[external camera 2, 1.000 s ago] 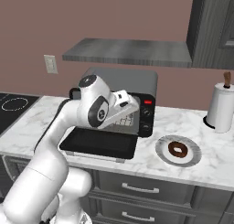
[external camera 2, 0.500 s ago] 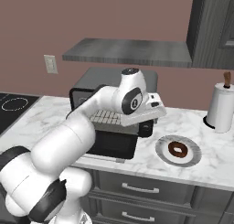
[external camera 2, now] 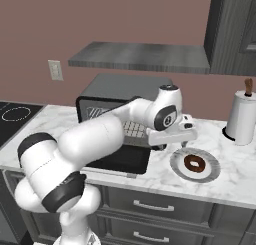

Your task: Pick up the bagel from the plate, place it on the toaster oven rack, close the door, and set the timer.

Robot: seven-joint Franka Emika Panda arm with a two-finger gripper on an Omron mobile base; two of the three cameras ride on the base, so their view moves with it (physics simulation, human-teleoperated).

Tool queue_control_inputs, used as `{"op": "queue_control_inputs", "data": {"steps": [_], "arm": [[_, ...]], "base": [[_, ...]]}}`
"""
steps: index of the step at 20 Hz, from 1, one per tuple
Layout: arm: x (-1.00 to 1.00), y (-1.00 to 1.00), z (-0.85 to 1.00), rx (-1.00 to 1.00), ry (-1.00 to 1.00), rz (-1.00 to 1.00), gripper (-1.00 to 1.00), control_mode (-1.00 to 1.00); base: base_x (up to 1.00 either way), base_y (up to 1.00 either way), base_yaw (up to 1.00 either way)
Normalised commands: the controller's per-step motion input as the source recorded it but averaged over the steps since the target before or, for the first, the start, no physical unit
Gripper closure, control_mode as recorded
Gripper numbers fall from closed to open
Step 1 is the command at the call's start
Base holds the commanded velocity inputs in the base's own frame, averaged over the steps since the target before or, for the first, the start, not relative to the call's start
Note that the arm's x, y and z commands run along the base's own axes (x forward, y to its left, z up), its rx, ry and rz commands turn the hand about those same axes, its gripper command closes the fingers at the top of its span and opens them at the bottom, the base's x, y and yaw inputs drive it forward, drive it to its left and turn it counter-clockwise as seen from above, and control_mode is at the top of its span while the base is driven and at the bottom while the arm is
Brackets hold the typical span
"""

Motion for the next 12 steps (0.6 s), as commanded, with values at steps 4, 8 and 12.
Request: {"op": "queue_control_inputs", "data": {"steps": [4,8,12], "arm": [[0.21,-0.29,-0.41,0.07,0.02,0.0,-1.0,-1.0],[0.26,-0.23,-0.32,0.02,0.0,0.0,-1.0,-1.0],[0.22,-0.06,-0.27,0.0,0.0,0.0,-1.0,-1.0]], "base": [[0.0,0.0,0.0],[0.0,0.0,0.0],[0.0,0.0,0.0]]}}
